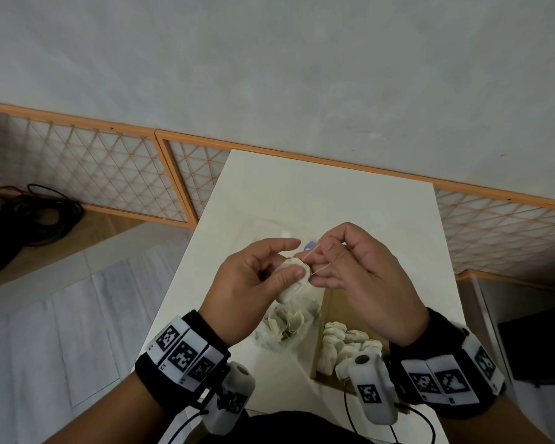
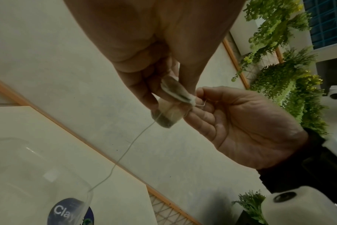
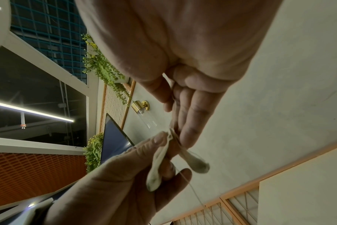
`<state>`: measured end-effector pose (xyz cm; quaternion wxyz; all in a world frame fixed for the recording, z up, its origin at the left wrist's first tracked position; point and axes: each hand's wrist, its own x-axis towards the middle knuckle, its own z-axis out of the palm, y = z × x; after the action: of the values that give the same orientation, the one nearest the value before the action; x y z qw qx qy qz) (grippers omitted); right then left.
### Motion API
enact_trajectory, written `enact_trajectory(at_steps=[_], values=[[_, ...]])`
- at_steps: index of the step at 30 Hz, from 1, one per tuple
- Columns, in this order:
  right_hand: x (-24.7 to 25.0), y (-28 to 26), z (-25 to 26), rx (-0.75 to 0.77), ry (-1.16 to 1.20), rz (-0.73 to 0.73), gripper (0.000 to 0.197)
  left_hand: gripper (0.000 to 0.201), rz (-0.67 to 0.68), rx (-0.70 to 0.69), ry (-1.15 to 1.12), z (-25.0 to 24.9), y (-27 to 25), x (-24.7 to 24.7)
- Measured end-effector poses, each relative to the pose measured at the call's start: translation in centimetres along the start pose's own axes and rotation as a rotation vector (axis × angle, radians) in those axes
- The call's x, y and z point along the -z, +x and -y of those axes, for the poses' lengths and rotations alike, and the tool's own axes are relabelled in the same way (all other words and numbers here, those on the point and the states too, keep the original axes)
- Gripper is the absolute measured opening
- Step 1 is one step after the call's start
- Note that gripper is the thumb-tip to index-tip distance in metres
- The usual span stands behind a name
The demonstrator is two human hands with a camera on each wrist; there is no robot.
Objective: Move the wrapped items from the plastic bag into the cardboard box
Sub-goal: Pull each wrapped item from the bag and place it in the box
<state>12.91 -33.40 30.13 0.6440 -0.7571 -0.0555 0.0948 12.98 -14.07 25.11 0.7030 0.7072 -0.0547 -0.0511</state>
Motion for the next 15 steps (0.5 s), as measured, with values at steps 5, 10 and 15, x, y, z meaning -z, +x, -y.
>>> enact_trajectory(at_steps=[5,10,15], values=[[-0.13,-0.03,-0.06,0.019,-0.027,0.024,0.023,0.021,-0.048,0.019,-0.015,0.25,0.16,-0.12],[0.06,0.20,-0.16,0.080,-0.147,0.062,0.019,0.010,-0.088,0.048,0.027,0.06,0.25,-0.12],[0.83,0.71,0.01,0.258,-0.507,0.153,0.013,0.014,-0.029,0.023,0.234,-0.08,0.10,0.30]])
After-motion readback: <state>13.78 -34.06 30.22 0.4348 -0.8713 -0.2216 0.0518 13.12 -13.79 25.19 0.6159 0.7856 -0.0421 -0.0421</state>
